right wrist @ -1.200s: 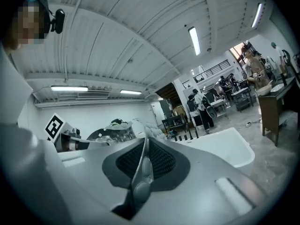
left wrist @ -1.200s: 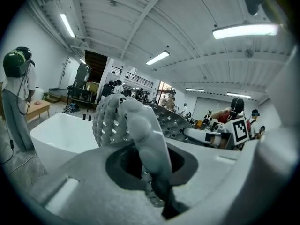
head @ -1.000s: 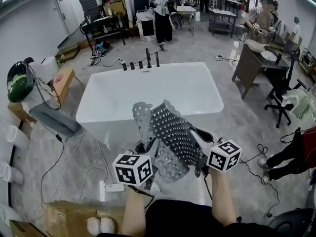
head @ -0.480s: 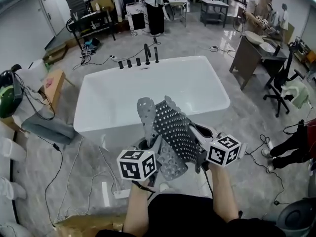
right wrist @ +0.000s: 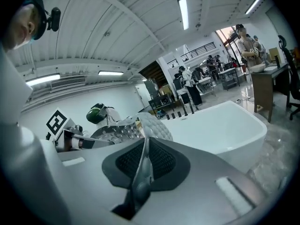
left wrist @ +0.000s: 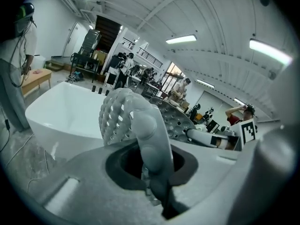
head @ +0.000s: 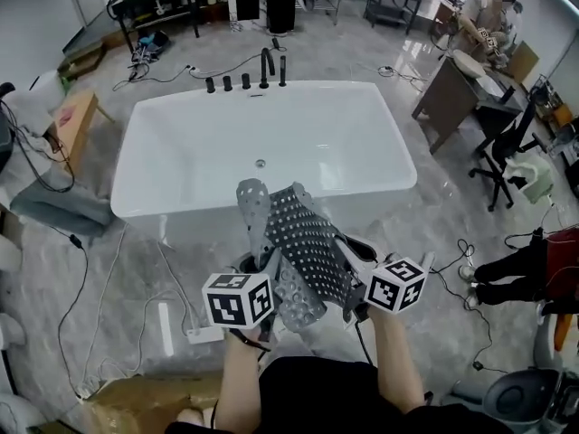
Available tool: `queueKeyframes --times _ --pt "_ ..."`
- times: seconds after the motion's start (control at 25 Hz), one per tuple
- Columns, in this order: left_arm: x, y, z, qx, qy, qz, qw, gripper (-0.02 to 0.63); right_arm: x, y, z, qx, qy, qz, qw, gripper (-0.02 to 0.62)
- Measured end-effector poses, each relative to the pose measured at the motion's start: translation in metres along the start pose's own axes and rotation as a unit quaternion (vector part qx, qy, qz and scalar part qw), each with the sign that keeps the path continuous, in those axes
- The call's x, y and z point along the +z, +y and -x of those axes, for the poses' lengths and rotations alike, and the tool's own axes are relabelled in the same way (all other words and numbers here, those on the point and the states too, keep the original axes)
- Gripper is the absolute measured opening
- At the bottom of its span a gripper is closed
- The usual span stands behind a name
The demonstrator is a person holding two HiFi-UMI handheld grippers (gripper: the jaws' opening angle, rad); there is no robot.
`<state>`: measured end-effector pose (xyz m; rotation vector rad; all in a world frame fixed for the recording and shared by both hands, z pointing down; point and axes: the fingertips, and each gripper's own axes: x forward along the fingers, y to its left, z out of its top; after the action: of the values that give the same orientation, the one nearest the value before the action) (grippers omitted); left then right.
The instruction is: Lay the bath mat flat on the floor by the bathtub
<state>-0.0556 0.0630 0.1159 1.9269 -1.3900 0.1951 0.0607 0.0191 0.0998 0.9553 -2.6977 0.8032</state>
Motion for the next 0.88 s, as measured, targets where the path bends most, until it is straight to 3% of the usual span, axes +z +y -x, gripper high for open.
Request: queueKeyframes --times 0.4,0.88 --pt "-0.052 0.045 -0.016 0.025 0.055 0.06 0.9963 0.048 -0.048 -0.011 -0.026 -0.008 0.065 -0.024 0.998 0.023" --pt "-0.078 0.065 -0.045 0.039 0.103 0.065 0.9918 0.032 -0.075 -0.047 -0.02 -0.038 0.086 -0.058 0.994 0.023"
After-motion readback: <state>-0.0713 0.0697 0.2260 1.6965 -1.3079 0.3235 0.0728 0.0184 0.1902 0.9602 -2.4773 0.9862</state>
